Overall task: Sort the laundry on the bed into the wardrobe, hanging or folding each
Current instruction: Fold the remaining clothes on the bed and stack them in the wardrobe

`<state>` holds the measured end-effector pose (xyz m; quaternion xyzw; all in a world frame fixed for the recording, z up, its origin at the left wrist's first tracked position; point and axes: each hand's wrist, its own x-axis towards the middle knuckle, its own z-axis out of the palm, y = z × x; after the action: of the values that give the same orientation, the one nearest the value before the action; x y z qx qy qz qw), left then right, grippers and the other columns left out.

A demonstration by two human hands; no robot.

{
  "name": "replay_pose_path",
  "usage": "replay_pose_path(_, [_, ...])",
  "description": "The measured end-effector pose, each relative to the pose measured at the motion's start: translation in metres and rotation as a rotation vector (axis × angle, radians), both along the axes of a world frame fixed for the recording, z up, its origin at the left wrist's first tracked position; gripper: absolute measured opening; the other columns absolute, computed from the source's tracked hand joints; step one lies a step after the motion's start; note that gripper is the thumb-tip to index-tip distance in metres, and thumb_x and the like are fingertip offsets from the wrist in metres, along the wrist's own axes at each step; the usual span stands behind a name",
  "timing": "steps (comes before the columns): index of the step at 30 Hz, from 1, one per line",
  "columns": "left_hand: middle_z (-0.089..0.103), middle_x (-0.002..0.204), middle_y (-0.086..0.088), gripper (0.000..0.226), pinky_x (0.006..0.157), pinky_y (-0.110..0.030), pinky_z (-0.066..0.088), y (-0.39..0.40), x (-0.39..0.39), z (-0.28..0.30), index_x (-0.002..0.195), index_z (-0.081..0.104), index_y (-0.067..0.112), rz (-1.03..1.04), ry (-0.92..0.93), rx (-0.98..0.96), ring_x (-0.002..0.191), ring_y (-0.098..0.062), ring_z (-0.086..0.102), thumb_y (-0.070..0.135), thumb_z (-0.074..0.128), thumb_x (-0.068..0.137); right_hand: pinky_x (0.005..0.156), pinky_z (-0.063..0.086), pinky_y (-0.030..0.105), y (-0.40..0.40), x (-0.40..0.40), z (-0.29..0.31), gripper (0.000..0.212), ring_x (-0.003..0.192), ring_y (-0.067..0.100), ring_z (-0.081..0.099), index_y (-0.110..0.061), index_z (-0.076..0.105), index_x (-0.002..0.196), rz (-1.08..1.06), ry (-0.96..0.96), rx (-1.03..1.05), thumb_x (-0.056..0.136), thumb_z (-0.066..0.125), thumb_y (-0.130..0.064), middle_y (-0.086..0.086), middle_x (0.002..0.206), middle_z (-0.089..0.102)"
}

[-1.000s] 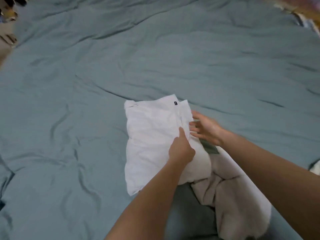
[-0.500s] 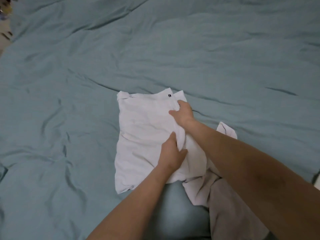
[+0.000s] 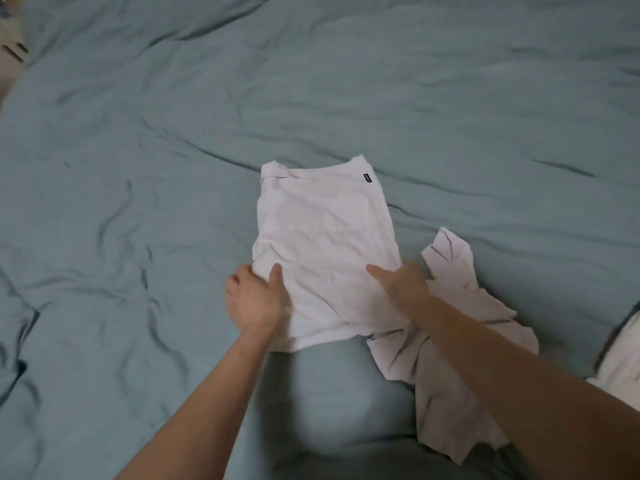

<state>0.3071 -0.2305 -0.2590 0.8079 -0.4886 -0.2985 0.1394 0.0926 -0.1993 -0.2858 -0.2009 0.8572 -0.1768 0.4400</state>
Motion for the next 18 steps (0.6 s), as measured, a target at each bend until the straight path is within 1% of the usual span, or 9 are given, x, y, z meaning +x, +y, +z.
replay_pose_path(2, [0.056, 0.126, -0.018, 0.067, 0.097, -0.041, 0.044, 0.009, 0.016, -0.009, 0.119, 0.051, -0.001, 0.088, 0.21, 0.155, 0.112, -0.035, 0.055, 0.055, 0.061, 0.083, 0.106, 0.035, 0.035, 0.013, 0.006, -0.003, 0.101, 0.134, 0.033, 0.039, 0.008, 0.019, 0.145, -0.006, -0.07, 0.024, 0.081, 0.066, -0.055, 0.018, 0.15, 0.033])
replay_pose_path(3, [0.059, 0.124, -0.018, 0.066, 0.093, -0.038, 0.046, 0.013, 0.02, -0.012, 0.118, 0.052, -0.003, 0.132, 0.299, 0.18, 0.111, -0.034, 0.057, 0.052, 0.063, 0.084, 0.106, 0.035, 0.034, 0.016, 0.007, -0.004, 0.099, 0.134, 0.033, 0.039, 0.008, 0.022, 0.145, -0.013, -0.1, 0.019, 0.081, 0.067, -0.053, 0.018, 0.149, 0.034])
replay_pose_path(5, [0.06, 0.118, -0.013, 0.056, 0.087, -0.033, 0.045, 0.019, 0.022, -0.015, 0.121, 0.053, -0.004, 0.147, 0.408, 0.196, 0.112, -0.03, 0.058, 0.039, 0.067, 0.087, 0.102, 0.039, 0.034, 0.018, 0.008, -0.006, 0.089, 0.128, 0.032, 0.045, 0.009, 0.033, 0.14, -0.038, -0.152, -0.023, 0.081, 0.07, -0.048, 0.018, 0.143, 0.043])
replay_pose_path(8, [0.062, 0.113, -0.006, 0.038, 0.084, -0.032, 0.049, 0.022, 0.022, -0.014, 0.119, 0.056, 0.003, 0.077, 0.516, 0.215, 0.105, -0.027, 0.061, 0.019, 0.068, 0.087, 0.094, 0.044, 0.033, 0.02, 0.009, -0.002, 0.072, 0.113, 0.031, 0.055, 0.01, 0.05, 0.126, -0.09, -0.158, -0.141, 0.079, 0.075, -0.039, 0.009, 0.115, 0.056])
replay_pose_path(10, [0.065, 0.113, -0.014, 0.022, 0.078, -0.035, 0.056, 0.026, 0.031, -0.013, 0.11, 0.058, 0.006, 0.126, 0.69, 0.269, 0.094, -0.029, 0.065, 0.003, 0.06, 0.088, 0.095, 0.047, 0.035, 0.024, 0.01, 0.0, 0.073, 0.108, 0.029, 0.057, 0.007, 0.053, 0.125, -0.132, -0.182, -0.177, 0.075, 0.078, -0.039, 0.009, 0.117, 0.058])
replay_pose_path(12, [0.066, 0.111, -0.019, 0.025, 0.069, -0.035, 0.06, 0.034, 0.048, -0.01, 0.111, 0.057, 0.004, 0.256, 0.944, 0.317, 0.09, -0.031, 0.066, -0.007, 0.051, 0.09, 0.092, 0.046, 0.032, 0.031, 0.011, 0.006, 0.069, 0.105, 0.026, 0.057, 0.004, 0.054, 0.124, -0.125, -0.212, -0.203, 0.075, 0.08, -0.036, 0.008, 0.119, 0.059])
replay_pose_path(13, [0.066, 0.112, -0.019, 0.028, 0.069, -0.036, 0.06, 0.04, 0.059, -0.01, 0.116, 0.055, 0.003, 0.305, 1.037, 0.332, 0.094, -0.033, 0.066, -0.008, 0.049, 0.091, 0.089, 0.045, 0.03, 0.036, 0.013, 0.009, 0.065, 0.104, 0.024, 0.055, 0.003, 0.054, 0.125, -0.104, -0.208, -0.229, 0.076, 0.08, -0.031, 0.007, 0.118, 0.058])
replay_pose_path(15, [0.065, 0.115, -0.019, 0.032, 0.072, -0.039, 0.06, 0.05, 0.074, -0.01, 0.121, 0.053, 0.003, 0.275, 1.001, 0.36, 0.097, -0.034, 0.065, -0.008, 0.049, 0.092, 0.087, 0.043, 0.029, 0.045, 0.019, 0.011, 0.059, 0.107, 0.025, 0.056, 0.001, 0.055, 0.125, -0.035, -0.145, -0.287, 0.078, 0.078, -0.026, 0.008, 0.121, 0.06])
replay_pose_path(18, [0.064, 0.117, -0.017, 0.037, 0.086, -0.038, 0.053, 0.051, 0.075, -0.008, 0.123, 0.055, -0.001, 0.148, 0.704, 0.325, 0.098, -0.03, 0.062, -0.003, 0.057, 0.087, 0.084, 0.041, 0.031, 0.061, 0.037, 0.011, 0.047, 0.107, 0.031, 0.057, -0.002, 0.059, 0.119, 0.055, 0.084, -0.325, 0.083, 0.072, -0.028, 0.013, 0.117, 0.063])
